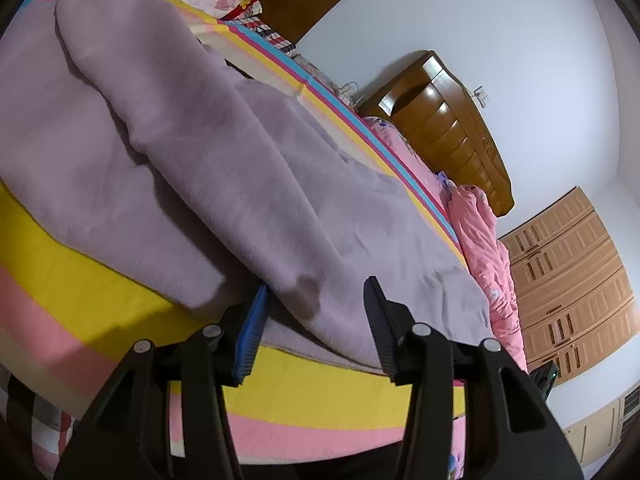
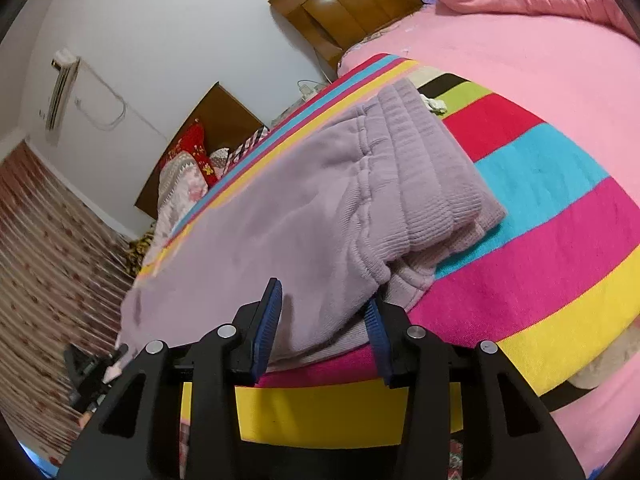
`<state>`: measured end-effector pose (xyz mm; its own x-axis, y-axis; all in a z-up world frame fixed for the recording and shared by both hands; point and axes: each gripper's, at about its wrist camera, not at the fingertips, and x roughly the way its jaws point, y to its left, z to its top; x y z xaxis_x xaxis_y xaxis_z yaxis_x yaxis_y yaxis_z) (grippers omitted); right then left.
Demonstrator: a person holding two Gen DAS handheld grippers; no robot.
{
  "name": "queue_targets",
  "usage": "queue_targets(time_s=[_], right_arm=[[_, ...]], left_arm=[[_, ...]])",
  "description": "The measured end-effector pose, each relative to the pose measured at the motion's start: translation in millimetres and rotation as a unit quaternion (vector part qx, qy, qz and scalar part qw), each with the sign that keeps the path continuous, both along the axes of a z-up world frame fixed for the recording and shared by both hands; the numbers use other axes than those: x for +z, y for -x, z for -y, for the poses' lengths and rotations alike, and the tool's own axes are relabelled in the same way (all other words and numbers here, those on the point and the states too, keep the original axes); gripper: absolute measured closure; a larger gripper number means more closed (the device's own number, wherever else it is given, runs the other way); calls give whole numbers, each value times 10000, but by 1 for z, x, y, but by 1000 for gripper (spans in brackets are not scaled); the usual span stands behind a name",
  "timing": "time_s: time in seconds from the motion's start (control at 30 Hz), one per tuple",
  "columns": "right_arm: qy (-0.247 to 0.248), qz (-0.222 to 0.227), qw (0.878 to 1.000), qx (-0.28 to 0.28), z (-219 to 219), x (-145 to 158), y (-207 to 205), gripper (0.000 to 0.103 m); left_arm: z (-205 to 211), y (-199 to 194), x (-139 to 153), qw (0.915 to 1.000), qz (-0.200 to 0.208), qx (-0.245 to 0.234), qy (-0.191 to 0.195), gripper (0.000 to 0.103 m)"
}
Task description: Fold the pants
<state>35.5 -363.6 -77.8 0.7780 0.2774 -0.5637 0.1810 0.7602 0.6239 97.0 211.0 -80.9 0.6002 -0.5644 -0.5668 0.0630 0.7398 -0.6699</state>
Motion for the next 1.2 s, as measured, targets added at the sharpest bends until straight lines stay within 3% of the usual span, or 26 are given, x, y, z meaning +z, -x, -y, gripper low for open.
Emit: queue_targets(time_s=[0.2, 0.3, 0.33, 0.37, 0.47, 0.63, 0.7, 0.83, 0.93, 0.97, 1.0, 1.03, 1.07, 1.1, 1.17, 1.2], right_arm=[[-96, -1, 9999, -38, 4, -1, 0, 68], [-94, 31, 9999, -38, 3, -2, 2, 68], [-66, 33, 10000, -33, 2, -2, 2, 68], [-53, 28, 10000, -26, 2, -2, 2, 71], [5, -13, 10000, -92, 7, 1, 3, 87], [94, 171, 9998, -15, 8, 23, 8, 90], [218, 33, 9998, -16, 9, 19, 7, 90], [-31, -163, 9998, -114, 16, -8, 4, 91], [28, -175, 9998, -32, 18, -3, 6, 86], [79, -203, 9998, -6, 17, 0, 8, 77], [135, -212, 9997, -37, 18, 6, 13, 71], [255, -196, 9993, -193, 20, 14, 20, 53], [459, -173, 9980, -394, 20, 22, 27, 47], [917, -25, 9940, -600, 16, 37, 35, 47], [1549, 264, 9864, -481, 3, 59, 38, 47], [1773, 381, 9829, -318, -8, 69, 34, 47]], left_arm=[[-14, 3, -8, 9989, -48, 259, 388, 57], [-14, 2, -6, 9995, -54, 193, 253, 62], [-12, 2, -6, 9996, -31, 134, 229, 70], [-9, 1, -5, 9998, 7, 44, 195, 97], [-4, 9, 9, 9995, 318, 49, 47, 99], [-4, 27, 45, 9980, 623, -17, -138, 99], [-3, 26, 41, 9984, 495, -44, -273, 99], [-3, 14, 3, 9996, 45, -10, -284, 99], [-3, 12, -4, 9994, -24, -94, -340, 90], [-5, 14, 1, 9993, 5, -83, -363, 74], [-8, 19, 11, 9987, 115, 61, -494, 50], [-12, 27, 24, 9958, 287, 374, -784, 37], [-15, 42, 47, 9858, 741, 843, -1253, 27], [-12, 51, 63, 9775, 1118, 973, -1498, 26], [15, 52, 99, 9673, 1650, 591, -1832, 21], [30, 47, 108, 9657, 1743, 286, -1903, 13]])
